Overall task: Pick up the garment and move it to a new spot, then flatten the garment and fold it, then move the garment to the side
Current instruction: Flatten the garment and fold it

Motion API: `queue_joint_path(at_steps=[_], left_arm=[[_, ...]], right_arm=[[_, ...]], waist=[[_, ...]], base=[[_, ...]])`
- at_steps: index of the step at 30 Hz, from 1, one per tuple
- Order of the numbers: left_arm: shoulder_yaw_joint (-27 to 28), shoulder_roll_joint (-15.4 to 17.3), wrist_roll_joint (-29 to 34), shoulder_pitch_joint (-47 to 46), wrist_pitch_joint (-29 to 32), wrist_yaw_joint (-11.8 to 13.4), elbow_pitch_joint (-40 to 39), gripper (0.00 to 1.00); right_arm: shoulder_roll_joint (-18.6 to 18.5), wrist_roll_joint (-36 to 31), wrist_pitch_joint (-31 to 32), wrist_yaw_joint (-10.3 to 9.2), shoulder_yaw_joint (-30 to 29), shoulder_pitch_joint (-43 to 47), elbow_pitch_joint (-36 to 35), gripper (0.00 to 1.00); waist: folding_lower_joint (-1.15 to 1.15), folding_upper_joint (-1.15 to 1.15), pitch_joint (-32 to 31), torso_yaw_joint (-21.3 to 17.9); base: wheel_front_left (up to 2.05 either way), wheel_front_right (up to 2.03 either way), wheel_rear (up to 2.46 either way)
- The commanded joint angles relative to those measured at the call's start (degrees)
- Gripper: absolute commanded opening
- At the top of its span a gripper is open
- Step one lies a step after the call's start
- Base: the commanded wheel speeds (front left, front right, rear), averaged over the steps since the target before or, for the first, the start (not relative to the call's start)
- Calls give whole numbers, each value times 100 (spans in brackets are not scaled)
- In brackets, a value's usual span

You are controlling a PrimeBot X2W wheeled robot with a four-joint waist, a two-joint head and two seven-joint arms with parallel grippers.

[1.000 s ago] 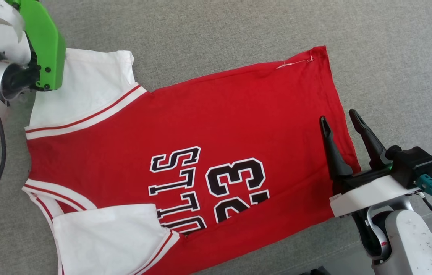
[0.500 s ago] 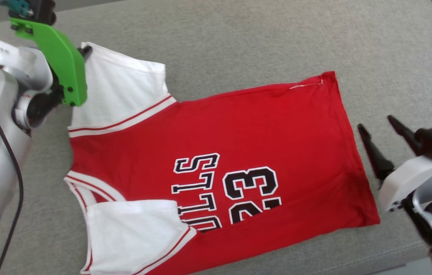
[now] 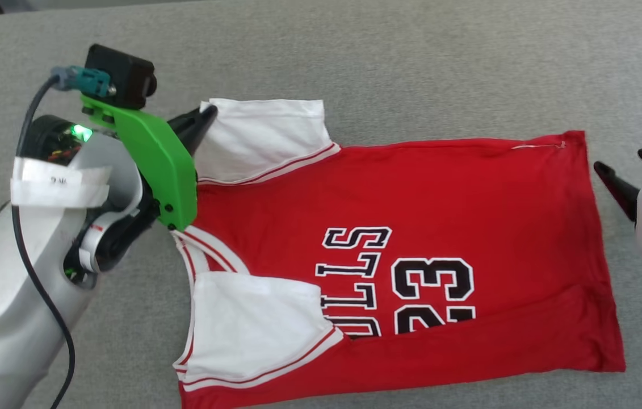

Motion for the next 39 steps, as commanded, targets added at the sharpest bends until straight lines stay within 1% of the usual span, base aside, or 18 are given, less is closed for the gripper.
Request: queue_joint_path(at_steps=[1,5,9,10,11,16,21,22,23,24,30,33,37,39], left_arm=[[37,59,8,156,-53,88,-206,0],[59,77,47,318,-140,239,-676,0],[27,75,116,387,-196,301,-932,0],[19,72,129,396,-209,307,-972,0],[-15,45,170,415,-254,318,-1075,0],[-64,-21,203,395,-307,302,-1122,0],[-74,-49,198,420,-398,267,-1084,0],[-69,-50,192,427,-414,265,-1065,0],[-61,-48,193,437,-438,268,-1036,0],[-56,-47,195,443,-457,268,-1009,0],[8,-87,140,557,-658,275,-731,0],[84,-104,84,645,-811,287,-536,0],[220,-131,-48,805,-1025,303,-297,0],[234,-123,-92,891,-1080,279,-200,0]], right_arm=[[-51,100,110,-6,85,-242,104,100],[-246,277,347,-6,294,-688,458,100],[-379,305,521,-6,527,-1000,848,100],[-400,292,541,-6,589,-1055,922,100],[-416,322,560,-6,778,-1187,1181,100],[-449,326,509,-6,1107,-1292,1470,100],[-403,459,463,-6,1376,-1260,1752,100],[-401,487,473,-6,1425,-1243,1788,78],[-402,520,464,-6,1471,-1228,1826,12],[-403,541,441,-6,1500,-1221,1849,0],[-396,559,-2,-6,1454,-1202,1958,0],[-393,556,-376,-6,1356,-1190,1931,0],[-327,768,-651,-6,1182,-1079,1877,0],[-352,802,-738,-6,1144,-990,1817,0]], waist=[[0,0,238,247],[0,0,405,429],[0,0,522,581],[0,0,543,607],[0,0,610,693],[0,0,713,784],[0,0,762,853],[0,0,760,860],[0,0,752,864],[0,0,743,867],[0,0,534,836],[0,0,374,793],[0,0,120,731],[0,0,-16,708]], base=[[0,0,0],[0,0,0],[0,0,0],[0,0,0],[0,0,0],[0,0,0],[0,0,0],[0,0,0],[0,0,0],[0,0,0],[0,0,0],[0,0,0],[0,0,0],[0,0,0]])
